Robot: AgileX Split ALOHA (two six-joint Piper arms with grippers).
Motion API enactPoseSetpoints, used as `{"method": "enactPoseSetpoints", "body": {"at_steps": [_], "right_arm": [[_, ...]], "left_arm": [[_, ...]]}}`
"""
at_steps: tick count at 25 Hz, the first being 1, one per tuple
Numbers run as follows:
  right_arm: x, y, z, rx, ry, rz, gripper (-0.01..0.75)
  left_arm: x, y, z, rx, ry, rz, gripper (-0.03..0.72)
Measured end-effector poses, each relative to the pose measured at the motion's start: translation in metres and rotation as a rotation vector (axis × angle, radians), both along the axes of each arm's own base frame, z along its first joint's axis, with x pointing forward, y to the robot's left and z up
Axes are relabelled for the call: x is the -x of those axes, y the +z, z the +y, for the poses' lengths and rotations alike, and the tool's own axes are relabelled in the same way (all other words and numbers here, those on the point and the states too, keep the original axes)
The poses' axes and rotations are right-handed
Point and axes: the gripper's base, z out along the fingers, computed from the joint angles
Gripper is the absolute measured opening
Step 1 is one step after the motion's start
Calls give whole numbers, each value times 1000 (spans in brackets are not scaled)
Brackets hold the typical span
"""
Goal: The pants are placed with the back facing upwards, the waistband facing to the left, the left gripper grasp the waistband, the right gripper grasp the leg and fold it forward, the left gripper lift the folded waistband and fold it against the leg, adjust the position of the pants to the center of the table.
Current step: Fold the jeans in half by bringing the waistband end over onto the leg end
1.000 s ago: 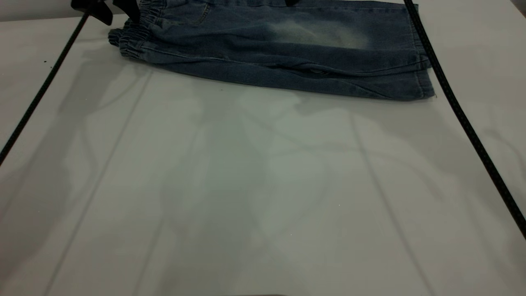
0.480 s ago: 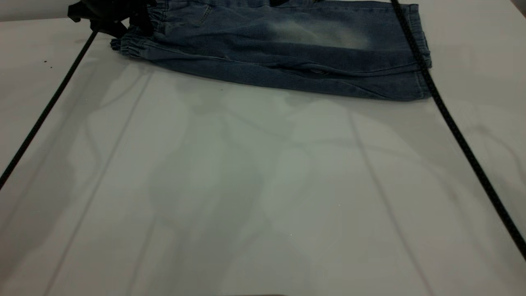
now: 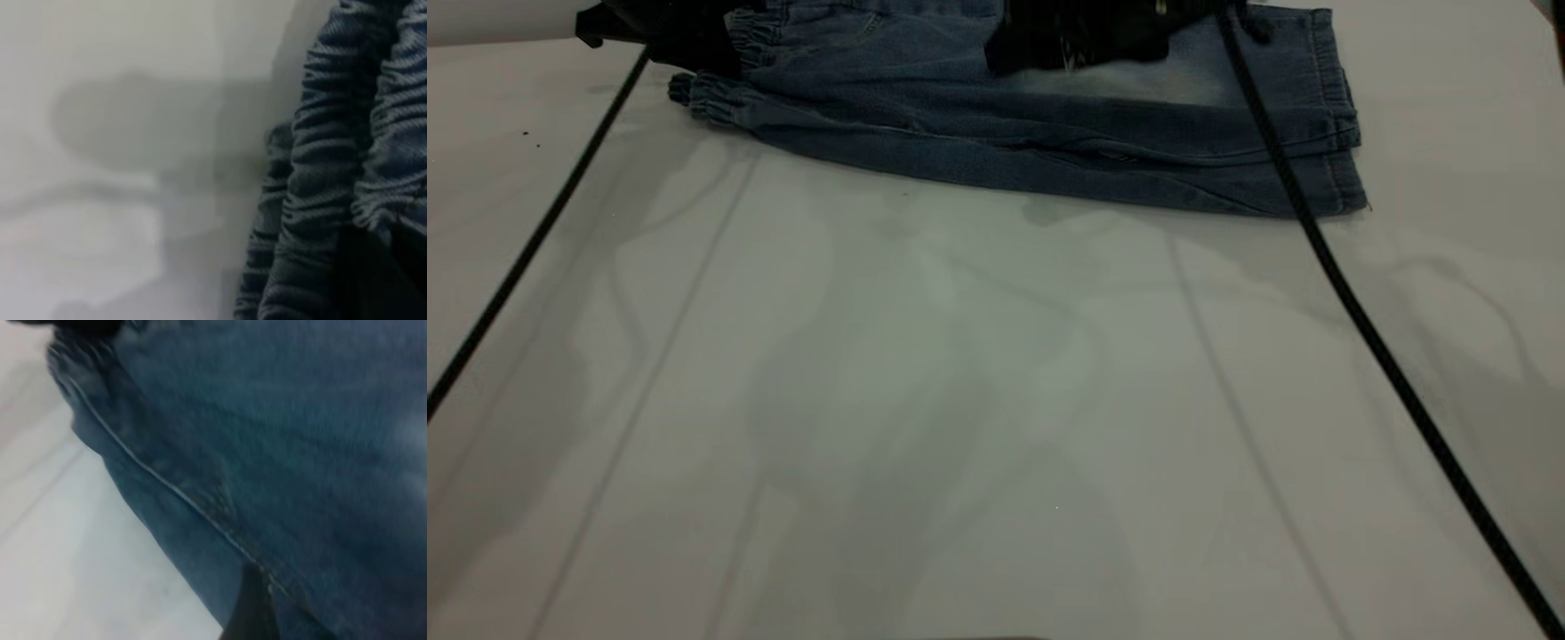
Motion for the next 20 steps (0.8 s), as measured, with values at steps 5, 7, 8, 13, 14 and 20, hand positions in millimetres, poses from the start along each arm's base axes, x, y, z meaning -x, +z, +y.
{"method": "enactPoseSetpoints", "body": {"at_steps": [5, 7, 8, 13, 14, 20], "right_arm": [[2, -6, 0, 42, 38, -4, 521], [2, -8, -1, 60, 47, -6, 521], [2, -10, -1, 65, 48, -2, 518], [6, -39, -1, 87, 55, 52, 504], [8, -44, 0, 87, 62, 64, 502], [25, -42, 38, 24, 166, 89, 500]], "left_arm": [[13, 20, -3, -30, -114, 118, 29], [18, 30, -4, -35, -146, 149, 29], [20, 37, -4, -36, -154, 153, 29], [28, 70, -6, -35, -182, 167, 28], [28, 75, -6, -36, -185, 162, 28], [32, 106, -9, -50, -211, 106, 28]]}}
